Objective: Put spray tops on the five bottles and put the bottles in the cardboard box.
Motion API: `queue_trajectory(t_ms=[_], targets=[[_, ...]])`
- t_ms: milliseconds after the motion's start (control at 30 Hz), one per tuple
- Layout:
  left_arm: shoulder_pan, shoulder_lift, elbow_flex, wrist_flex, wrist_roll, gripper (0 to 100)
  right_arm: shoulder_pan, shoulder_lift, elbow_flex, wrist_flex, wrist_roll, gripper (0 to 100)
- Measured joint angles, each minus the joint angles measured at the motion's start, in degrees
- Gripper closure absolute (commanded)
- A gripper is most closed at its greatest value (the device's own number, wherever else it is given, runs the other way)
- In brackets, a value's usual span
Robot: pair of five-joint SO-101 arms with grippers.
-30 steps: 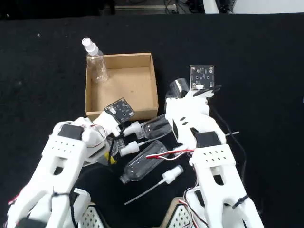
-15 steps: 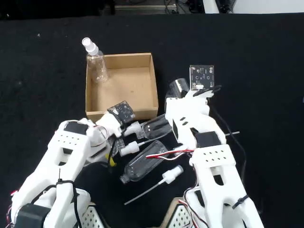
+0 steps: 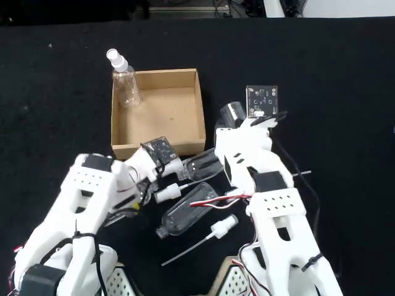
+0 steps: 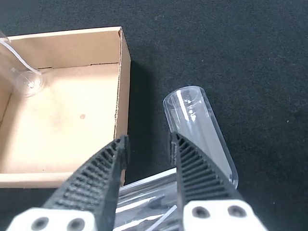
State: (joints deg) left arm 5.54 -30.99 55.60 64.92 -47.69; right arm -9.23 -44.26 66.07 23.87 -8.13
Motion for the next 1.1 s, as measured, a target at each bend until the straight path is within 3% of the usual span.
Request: queue_trajectory(t_ms=[133, 300, 433, 700, 767, 967, 1100], targets=[[-3.34, 0.00, -9.23, 11.25, 0.00, 84, 0.00, 0.00, 0.18, -0.79, 0.00, 89.0], [-13.45, 0.00, -20.75, 20.04, 0.00, 84, 0.00, 0.00, -0.70, 1.67, 2.20, 89.0], [-23.12, 0.00, -26.02, 21.45, 0.00, 85, 2.46, 0.00, -9.05, 11.60, 7.30, 89.0], [-40.00, 0.00, -27.52, 21.63, 0.00, 85, 7.65, 0.00, -24.53, 39.91, 25.32, 88.8], [-43.43, 0.00, -27.60, 21.63, 0.00, 85, 8.88, 0.00, -24.79, 45.01, 32.62, 88.8], [-47.47, 0.00, -27.60, 21.63, 0.00, 85, 8.88, 0.00, -24.79, 55.74, 66.90, 88.8], [-49.49, 0.00, -27.60, 21.63, 0.00, 85, 7.56, 0.00, -20.48, 58.99, 78.59, 88.4]])
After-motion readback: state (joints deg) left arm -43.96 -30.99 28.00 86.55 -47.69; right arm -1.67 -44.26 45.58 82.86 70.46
